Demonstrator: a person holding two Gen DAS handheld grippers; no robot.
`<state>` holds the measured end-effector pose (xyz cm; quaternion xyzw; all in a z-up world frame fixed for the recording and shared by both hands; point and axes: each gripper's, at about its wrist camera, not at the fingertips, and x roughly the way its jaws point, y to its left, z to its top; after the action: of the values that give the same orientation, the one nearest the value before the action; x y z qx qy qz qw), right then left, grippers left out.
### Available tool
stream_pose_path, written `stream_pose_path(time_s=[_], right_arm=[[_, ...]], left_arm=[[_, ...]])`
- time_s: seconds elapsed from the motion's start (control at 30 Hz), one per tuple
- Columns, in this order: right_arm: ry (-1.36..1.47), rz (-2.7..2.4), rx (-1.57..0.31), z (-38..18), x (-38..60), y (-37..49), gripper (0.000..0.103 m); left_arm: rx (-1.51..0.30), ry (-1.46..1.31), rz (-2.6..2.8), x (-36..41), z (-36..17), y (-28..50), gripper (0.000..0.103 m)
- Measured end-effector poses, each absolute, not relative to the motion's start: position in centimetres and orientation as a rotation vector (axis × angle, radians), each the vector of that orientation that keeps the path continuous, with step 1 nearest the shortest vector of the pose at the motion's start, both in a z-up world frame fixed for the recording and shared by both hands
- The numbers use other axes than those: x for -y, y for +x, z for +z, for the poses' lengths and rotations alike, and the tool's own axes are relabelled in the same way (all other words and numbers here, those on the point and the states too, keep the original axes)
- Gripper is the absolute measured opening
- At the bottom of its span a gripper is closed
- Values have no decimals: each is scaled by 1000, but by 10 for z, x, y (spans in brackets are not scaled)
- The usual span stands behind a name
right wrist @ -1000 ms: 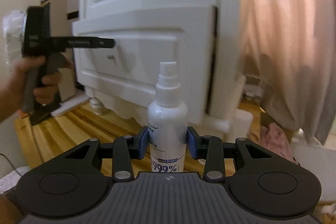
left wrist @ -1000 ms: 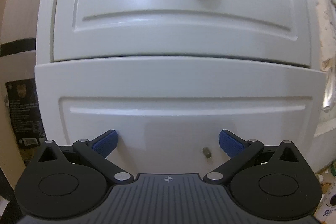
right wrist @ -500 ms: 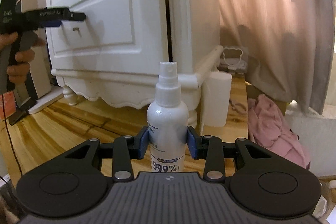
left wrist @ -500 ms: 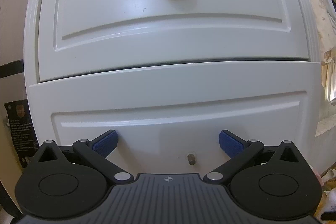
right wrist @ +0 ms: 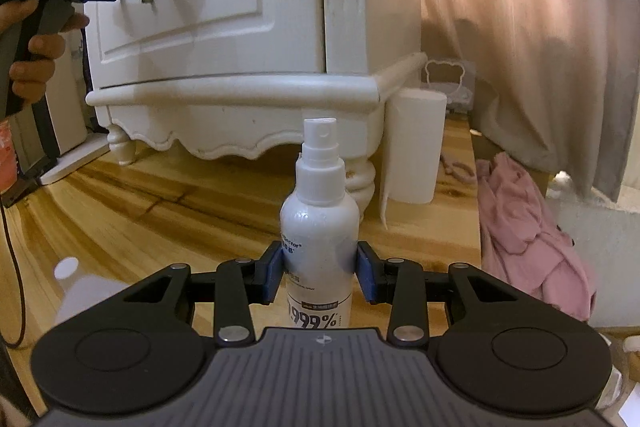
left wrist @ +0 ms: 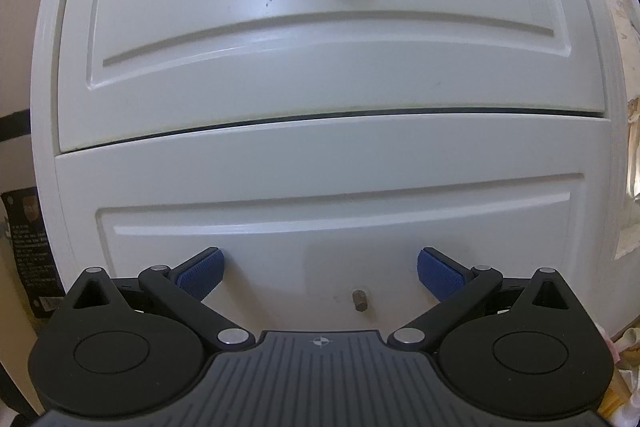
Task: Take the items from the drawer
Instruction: 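Lower the spray bottle onto the floor and open the right gripper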
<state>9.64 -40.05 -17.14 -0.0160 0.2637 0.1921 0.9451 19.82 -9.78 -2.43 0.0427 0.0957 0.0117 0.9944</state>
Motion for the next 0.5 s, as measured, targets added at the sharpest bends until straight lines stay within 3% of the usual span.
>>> stream_pose_path(time_s=[0.5], right_arm=[[-89,382,-520,-174,393,86,39]], left_arm=[[-92,189,-26,128,-33,174,103]])
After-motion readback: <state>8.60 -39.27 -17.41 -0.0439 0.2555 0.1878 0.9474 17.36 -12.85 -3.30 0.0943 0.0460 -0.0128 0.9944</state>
